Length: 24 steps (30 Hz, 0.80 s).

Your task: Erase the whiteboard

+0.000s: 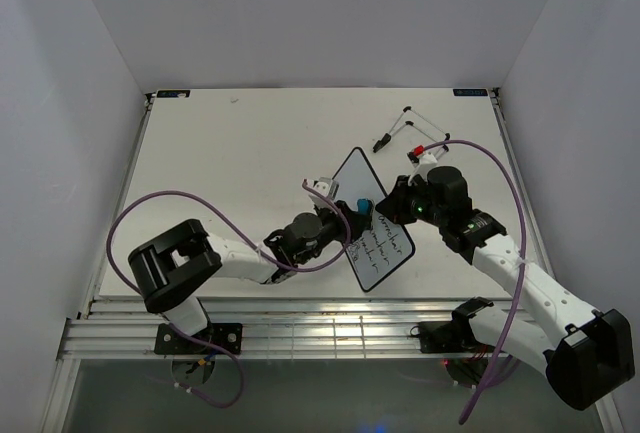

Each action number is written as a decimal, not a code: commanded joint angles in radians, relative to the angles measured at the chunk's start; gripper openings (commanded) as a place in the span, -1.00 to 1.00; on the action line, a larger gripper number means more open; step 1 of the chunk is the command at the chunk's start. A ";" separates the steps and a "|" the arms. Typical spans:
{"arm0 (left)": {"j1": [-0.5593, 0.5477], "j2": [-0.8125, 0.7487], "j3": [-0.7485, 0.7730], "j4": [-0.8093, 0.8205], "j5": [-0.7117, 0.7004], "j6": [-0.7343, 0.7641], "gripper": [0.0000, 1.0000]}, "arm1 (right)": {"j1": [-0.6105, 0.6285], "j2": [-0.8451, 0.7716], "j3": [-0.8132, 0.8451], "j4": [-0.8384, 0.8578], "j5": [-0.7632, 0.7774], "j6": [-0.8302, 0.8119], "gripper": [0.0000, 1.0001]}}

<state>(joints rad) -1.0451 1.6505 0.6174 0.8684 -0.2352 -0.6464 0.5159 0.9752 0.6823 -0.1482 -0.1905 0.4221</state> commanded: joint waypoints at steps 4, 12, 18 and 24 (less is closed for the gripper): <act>-0.063 -0.009 -0.025 -0.037 0.163 0.016 -1.00 | 0.073 0.016 -0.006 0.156 -0.348 -0.016 -0.85; 0.103 0.083 -0.077 -0.088 0.079 -0.131 -1.00 | 0.073 -0.023 0.017 0.168 -0.423 0.032 -0.84; 0.161 0.129 -0.100 -0.088 0.047 -0.170 -1.00 | 0.073 -0.046 0.033 0.150 -0.386 0.026 -0.84; 0.224 0.179 -0.111 -0.089 0.056 -0.222 -1.00 | 0.073 -0.055 0.037 0.150 -0.425 0.052 -0.85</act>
<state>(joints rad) -0.8391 1.7565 0.5205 0.9398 -0.1726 -0.8516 0.5152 0.9768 0.6815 -0.1387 -0.2310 0.4301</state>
